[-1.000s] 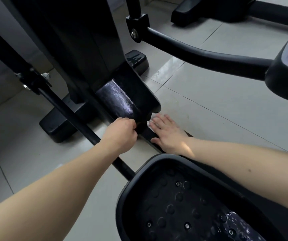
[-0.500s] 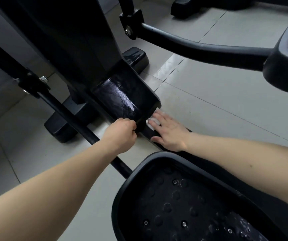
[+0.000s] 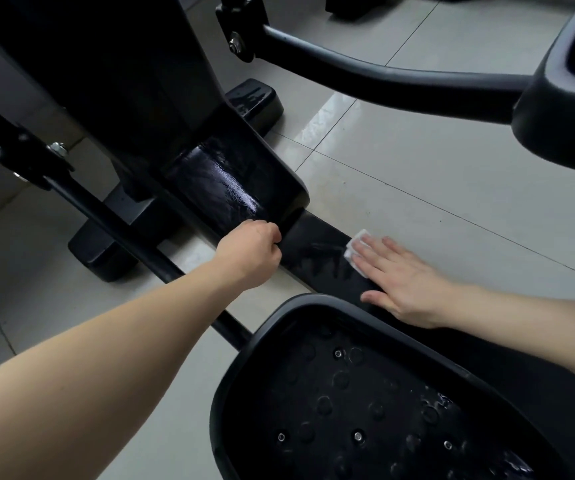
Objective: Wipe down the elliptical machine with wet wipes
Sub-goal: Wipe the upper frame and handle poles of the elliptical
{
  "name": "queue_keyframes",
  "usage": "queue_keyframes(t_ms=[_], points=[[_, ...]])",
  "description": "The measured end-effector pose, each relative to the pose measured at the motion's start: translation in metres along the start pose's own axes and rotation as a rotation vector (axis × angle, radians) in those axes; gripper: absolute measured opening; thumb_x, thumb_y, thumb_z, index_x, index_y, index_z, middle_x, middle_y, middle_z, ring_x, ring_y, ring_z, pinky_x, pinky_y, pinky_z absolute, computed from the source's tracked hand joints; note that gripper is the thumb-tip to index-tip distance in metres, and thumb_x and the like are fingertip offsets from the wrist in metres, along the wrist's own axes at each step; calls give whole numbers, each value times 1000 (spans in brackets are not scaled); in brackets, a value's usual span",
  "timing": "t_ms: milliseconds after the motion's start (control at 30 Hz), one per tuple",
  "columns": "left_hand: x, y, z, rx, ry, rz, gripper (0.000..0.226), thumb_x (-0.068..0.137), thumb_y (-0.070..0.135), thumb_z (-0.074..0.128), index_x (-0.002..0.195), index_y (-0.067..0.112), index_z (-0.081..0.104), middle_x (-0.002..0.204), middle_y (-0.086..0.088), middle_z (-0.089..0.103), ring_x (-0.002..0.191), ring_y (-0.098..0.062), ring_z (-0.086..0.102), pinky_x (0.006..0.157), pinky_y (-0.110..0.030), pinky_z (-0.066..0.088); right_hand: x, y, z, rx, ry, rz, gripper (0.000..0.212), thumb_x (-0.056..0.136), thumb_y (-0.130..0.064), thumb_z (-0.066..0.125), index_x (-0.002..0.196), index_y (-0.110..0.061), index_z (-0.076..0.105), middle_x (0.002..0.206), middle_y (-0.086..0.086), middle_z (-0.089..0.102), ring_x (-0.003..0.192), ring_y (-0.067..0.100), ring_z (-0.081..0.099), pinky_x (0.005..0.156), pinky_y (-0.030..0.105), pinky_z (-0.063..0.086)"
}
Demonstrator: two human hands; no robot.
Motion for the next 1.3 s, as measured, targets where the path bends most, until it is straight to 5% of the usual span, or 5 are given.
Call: queue_keyframes(t_ms=[333,633,900,1167,1300], points=[[-1,-4,-6,-22,-16,-28,34,91,25,49,119,22,69,118,1,69,114,-22,60,93,-42,53,88,-45,-17,-29,-30,-84,100,86,-75,-18,164,-19,7,172,7,-3,158,22,-12,129,43,-2],[-5,-11,-3,-34,-54,-29,35,93,23,47,122,22,67,120,1,68,112,-24,61,93,-40,54,0,-28,14,-107,90,-201,67,101,-55,33,161,-26,26,166,18,24,155,35,18,125,45,10],[-6,-9,-8,-33,-52,-40,30,95,24,50,118,22,68,104,1,71,98,-24,65,82,-36,55,106,-69,-5,-76,23,-192,97,93,-76,-12,162,-19,26,168,17,17,157,35,8,128,50,7],[3,3,8,-52,-99,-11,36,96,24,48,126,23,66,121,3,68,112,-21,62,92,-36,52,-49,-14,37,-110,30,-206,68,107,-58,28,164,-31,1,171,12,-9,158,31,-12,128,46,6],[5,10,13,-41,-129,-1,34,95,24,48,124,23,67,118,3,69,109,-22,63,92,-37,54,-49,-17,25,-75,29,-205,62,107,-54,20,164,-31,10,171,12,-2,158,31,-5,128,45,9]])
Point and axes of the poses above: each hand's wrist, its own x-axis towards the middle knuckle, its own z-axis out of the palm, y = z × x, the point moved 5 cm from there along x, towards the middle knuckle
